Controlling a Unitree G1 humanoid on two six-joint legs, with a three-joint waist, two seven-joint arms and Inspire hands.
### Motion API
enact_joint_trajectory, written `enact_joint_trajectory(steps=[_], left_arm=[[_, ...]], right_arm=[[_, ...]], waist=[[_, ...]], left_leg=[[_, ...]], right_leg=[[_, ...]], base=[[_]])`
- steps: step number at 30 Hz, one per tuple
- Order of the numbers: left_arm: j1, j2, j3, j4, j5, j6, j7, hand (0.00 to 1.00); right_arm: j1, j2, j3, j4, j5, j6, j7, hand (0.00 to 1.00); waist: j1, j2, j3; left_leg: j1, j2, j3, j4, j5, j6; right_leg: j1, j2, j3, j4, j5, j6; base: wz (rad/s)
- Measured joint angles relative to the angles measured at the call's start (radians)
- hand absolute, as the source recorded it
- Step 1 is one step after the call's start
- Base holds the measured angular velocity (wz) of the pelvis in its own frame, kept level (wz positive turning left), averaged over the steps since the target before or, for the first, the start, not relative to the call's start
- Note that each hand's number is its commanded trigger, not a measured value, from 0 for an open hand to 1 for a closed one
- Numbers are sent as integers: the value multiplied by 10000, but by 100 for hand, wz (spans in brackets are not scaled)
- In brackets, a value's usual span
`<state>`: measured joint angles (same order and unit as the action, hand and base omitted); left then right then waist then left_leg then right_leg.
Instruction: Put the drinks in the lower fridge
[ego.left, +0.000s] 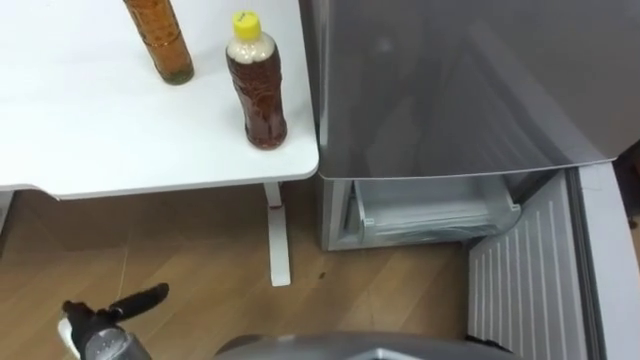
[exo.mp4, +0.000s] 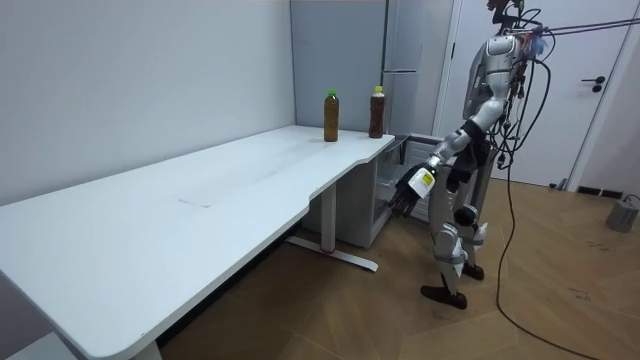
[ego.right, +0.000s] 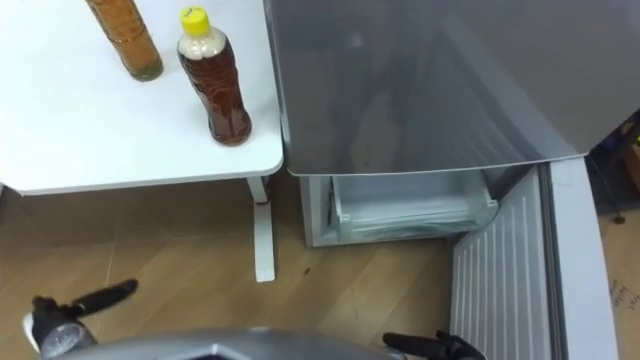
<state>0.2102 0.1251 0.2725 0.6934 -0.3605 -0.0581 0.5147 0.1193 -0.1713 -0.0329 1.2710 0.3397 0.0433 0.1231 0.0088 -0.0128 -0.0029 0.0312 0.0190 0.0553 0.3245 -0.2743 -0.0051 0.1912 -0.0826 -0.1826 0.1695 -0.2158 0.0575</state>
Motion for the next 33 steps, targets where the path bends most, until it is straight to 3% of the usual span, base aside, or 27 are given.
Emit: enact_joint_trajectory(steps=[6,11,14,19,22,25,27,33], left_arm=[[-16,15,11,-1549,26,-1050,1491,0],[16,20,27,-3470,360,-1251,2223,0],[9,84,12,-4728,759,-1466,2243,0],[8,129,10,-6414,1027,-1532,2244,0],[2,150,2,-7282,1797,-1541,2206,0],[-74,350,-11,-8053,2755,-1540,2111,0],[-242,410,-6,-8813,2918,-1546,1849,0],[-462,476,-203,-9526,3157,-1539,828,0]], right_arm=[[43,45,82,-7,-136,-366,7,0],[80,53,-11,6,-638,-606,123,0],[211,55,-114,42,-599,-728,221,0],[218,53,-288,124,-611,-776,305,0],[227,53,-282,124,-622,-769,330,0],[194,53,-282,201,-615,-782,364,0],[169,32,-305,411,-617,-888,444,0],[-116,-5,-302,560,-699,-970,668,0]], waist=[[13,-32,-24],[69,-57,-19],[170,-45,-9],[191,-15,-3],[215,-41,-5],[129,-40,-3],[94,-14,12],[-198,30,81]], left_leg=[[22,-3,-68,-92,53,-27],[94,-13,-83,-48,55,-26],[132,-17,-103,-128,56,-24],[167,-34,-138,-188,71,-30],[150,-54,-172,-193,71,-30],[122,-91,-294,-125,75,-24],[126,-115,-289,-140,79,-18],[22,-122,-328,-167,81,-14]], right_leg=[[6,6,-114,-10,0,0],[67,-1,-113,-18,0,-1],[112,-2,-101,-31,0,-1],[157,-5,-148,-67,0,-1],[181,-6,-119,-185,1,-2],[191,-13,-165,-189,1,-2],[197,-33,-175,-192,1,-2],[139,-32,-220,-193,0,-1]], base=[[3],[0],[0],[1],[0],[7],[2],[2]])
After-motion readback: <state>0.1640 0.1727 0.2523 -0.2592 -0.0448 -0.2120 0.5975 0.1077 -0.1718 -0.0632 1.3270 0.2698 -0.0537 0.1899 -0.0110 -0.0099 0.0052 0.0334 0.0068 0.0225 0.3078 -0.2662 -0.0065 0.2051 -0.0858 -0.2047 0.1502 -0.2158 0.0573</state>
